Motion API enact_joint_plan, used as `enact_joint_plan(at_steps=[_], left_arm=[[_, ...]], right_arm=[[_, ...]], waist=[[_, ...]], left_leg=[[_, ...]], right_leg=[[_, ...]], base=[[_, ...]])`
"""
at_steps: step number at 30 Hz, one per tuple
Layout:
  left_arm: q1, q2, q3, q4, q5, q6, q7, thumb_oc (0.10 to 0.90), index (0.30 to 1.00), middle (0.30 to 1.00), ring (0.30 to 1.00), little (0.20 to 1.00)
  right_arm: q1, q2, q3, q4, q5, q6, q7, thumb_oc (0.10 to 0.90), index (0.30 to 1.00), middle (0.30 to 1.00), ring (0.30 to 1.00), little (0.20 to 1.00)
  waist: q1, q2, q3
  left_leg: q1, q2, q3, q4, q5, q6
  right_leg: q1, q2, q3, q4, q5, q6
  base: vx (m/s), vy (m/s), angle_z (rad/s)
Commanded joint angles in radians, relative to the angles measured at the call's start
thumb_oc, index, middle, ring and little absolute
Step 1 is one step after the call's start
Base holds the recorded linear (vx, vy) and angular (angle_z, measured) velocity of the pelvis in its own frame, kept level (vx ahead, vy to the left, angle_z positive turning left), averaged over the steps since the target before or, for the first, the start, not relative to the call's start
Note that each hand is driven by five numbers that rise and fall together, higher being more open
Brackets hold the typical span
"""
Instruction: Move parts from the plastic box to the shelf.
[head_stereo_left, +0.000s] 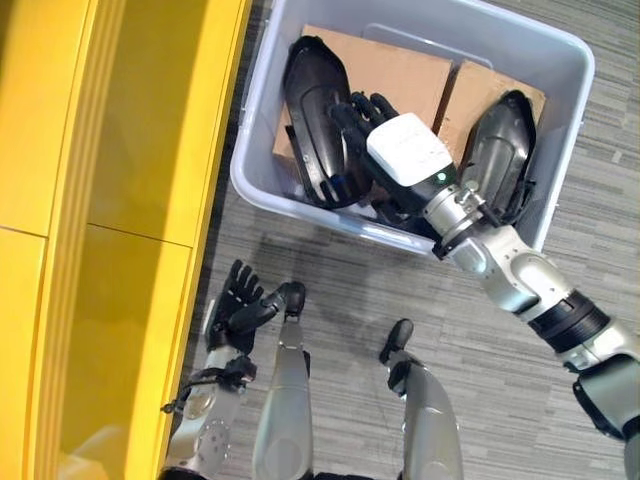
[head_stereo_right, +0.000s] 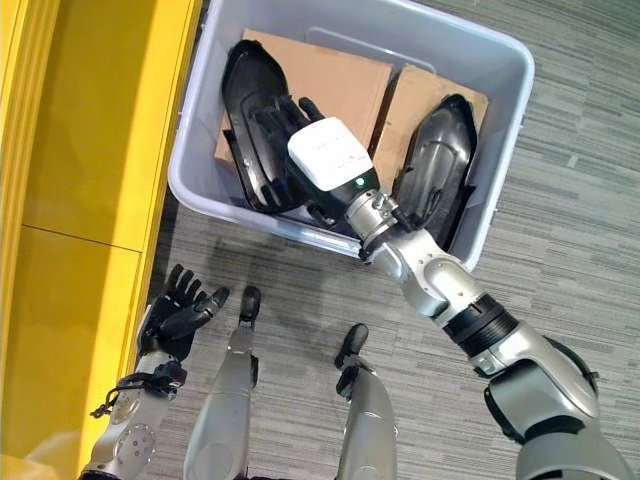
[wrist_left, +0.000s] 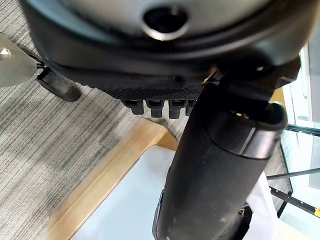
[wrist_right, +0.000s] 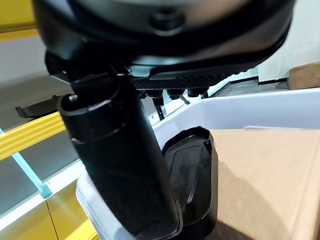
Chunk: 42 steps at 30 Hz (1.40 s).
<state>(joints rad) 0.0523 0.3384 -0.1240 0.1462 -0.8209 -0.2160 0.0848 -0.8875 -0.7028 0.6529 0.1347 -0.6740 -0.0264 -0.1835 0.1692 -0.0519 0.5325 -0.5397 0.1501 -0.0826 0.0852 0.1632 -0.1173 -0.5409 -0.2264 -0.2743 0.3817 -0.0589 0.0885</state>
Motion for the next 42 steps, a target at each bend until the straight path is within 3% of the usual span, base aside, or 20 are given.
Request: enact_joint_plan(at_steps=[1,18,42], left_arm=[[0.015,0.05,0.006,-0.135,-0.019,-0.084,0.009,0.9,1.0,1.0,1.0,1.0],[0.021,0.046,-0.002,-0.157,-0.023,-0.096,0.026,0.9,1.0,1.0,1.0,1.0],[0.026,0.039,-0.023,-0.176,-0.024,-0.12,0.058,0.9,1.0,1.0,1.0,1.0]], right_arm=[[-0.157,-0.021,-0.027,-0.031,-0.039,-0.021,-0.077,0.9,1.0,1.0,1.0,1.0],[-0.153,0.009,-0.017,0.008,-0.038,-0.006,-0.084,0.9,1.0,1.0,1.0,1.0],[-0.117,0.111,-0.094,0.174,0.05,0.05,-0.173,0.9,1.0,1.0,1.0,1.0]], waist=[[0.012,-0.025,-0.012],[0.021,-0.019,-0.012],[0.031,-0.007,-0.012]], left_leg=[[0.029,0.032,0.033,0.111,-0.134,0.003],[-0.073,0.008,0.019,0.15,-0.151,0.01],[-0.244,-0.034,-0.016,0.237,-0.195,0.03]], right_leg=[[0.091,-0.062,0.033,-0.22,0.208,0.064],[0.042,-0.072,0.013,-0.228,0.211,0.07],[-0.046,-0.078,-0.008,-0.216,0.201,0.078]], base=[[0.01,0.005,0.07],[0.02,0.009,0.04],[0.02,0.01,0.04]])
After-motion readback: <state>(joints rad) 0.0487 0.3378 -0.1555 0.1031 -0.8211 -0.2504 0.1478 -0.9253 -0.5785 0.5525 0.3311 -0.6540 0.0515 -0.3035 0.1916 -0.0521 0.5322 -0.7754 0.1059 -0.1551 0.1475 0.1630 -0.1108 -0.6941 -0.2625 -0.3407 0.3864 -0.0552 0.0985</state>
